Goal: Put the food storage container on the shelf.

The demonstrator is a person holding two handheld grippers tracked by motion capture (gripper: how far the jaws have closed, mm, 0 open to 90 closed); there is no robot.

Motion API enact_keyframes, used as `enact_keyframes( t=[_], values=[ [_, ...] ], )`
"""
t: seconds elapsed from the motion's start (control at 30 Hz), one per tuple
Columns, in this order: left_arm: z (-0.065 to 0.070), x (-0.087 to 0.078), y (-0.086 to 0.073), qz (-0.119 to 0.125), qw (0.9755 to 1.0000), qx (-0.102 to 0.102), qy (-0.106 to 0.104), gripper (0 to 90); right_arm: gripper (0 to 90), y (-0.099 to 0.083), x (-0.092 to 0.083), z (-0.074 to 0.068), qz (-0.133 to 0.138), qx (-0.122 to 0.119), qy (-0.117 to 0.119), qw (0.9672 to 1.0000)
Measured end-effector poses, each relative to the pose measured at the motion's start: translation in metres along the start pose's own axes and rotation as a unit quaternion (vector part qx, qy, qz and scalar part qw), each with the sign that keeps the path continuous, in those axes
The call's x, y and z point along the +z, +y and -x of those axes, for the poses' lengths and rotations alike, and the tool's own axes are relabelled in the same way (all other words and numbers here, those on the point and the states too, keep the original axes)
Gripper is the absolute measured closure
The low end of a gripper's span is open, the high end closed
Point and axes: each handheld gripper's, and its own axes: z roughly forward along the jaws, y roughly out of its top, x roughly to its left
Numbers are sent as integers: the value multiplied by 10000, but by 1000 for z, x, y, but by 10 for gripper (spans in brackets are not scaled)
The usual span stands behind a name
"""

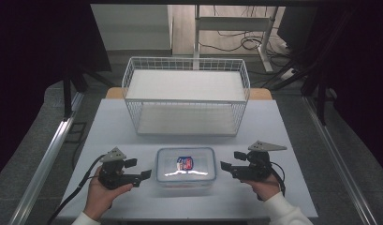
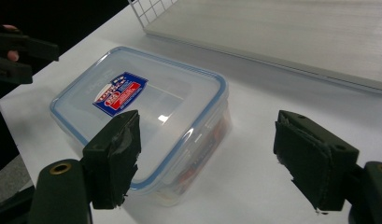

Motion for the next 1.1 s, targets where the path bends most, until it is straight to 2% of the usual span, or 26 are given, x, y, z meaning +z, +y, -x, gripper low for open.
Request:
enact_keyframes(
  t=[0.03,0.07,0.13,0.17,0.2,0.23,0.27,0.3,0.37,0.47,0.6,0.63,0.67,0.7,0.73,0.77,0.8,0.83,0.87,0.97,1.0,1.07,1.1],
  values=[
    [-2,2,1,-5,9999,-88,-77,216,232,0,0,0,0,0,0,10000],
    [-6,6,4,-30,9994,-261,-209,213,229,0,1,-1,-33,-19,15,10000],
    [-9,11,6,-51,9986,-402,-341,209,228,-1,2,-1,-62,-10,27,10000],
    [-9,11,6,-51,9986,-402,-341,206,228,-1,2,-1,-62,-10,27,10000],
    [-11,15,7,-83,9971,-579,-488,203,227,-1,2,-1,-73,-21,25,10000],
    [-11,15,7,-83,9971,-579,-488,200,227,-1,2,-1,-73,-21,25,10000],
    [-12,21,8,-144,9954,-703,-633,196,226,-1,3,-2,-89,-23,37,10000],
    [-12,21,8,-144,9954,-703,-633,191,226,-2,3,-2,-91,-37,36,9999],
    [-14,25,8,-214,9938,-797,-743,188,225,-2,4,-2,-115,-38,33,9999],
    [-18,33,9,-257,9905,-992,-921,185,222,-2,5,-2,-121,-54,22,9999],
    [-25,45,9,-346,9829,-1272,-1287,173,220,-2,6,-3,-159,-84,-9,9998],
    [-25,45,9,-346,9829,-1272,-1287,172,220,-2,6,-3,-159,-84,-9,9998],
    [-26,49,8,-388,9799,-1357,-1411,171,220,-2,6,-3,-167,-83,-14,9998],
    [-26,49,8,-388,9799,-1357,-1411,171,220,-2,6,-3,-167,-83,-14,9998],
    [-27,53,8,-422,9779,-1385,-1506,171,220,-2,6,-3,-172,-80,-24,9998],
    [-27,53,8,-422,9779,-1385,-1506,171,220,-2,6,-3,-172,-80,-24,9998],
    [-28,56,7,-434,9754,-1451,-1599,171,220,-3,7,-3,-175,-86,-27,9998],
    [-28,56,7,-434,9754,-1451,-1599,170,220,-3,7,-3,-183,-94,-29,9998],
    [-30,60,6,-524,9735,-1480,-1661,169,220,-3,7,-3,-197,-81,-26,9998],
    [-30,64,4,-605,9723,-1502,-1687,168,218,-3,8,-2,-208,-100,-16,9997],
    [-30,67,3,-634,9700,-1538,-1773,169,213,-3,10,-2,-219,-54,65,9997],
    [-30,69,3,-612,9681,-1579,-1846,175,202,-3,13,-1,-246,12,158,9996],
    [-30,69,3,-612,9681,-1579,-1846,184,202,-3,13,-1,-246,12,158,9996]
  ],
)
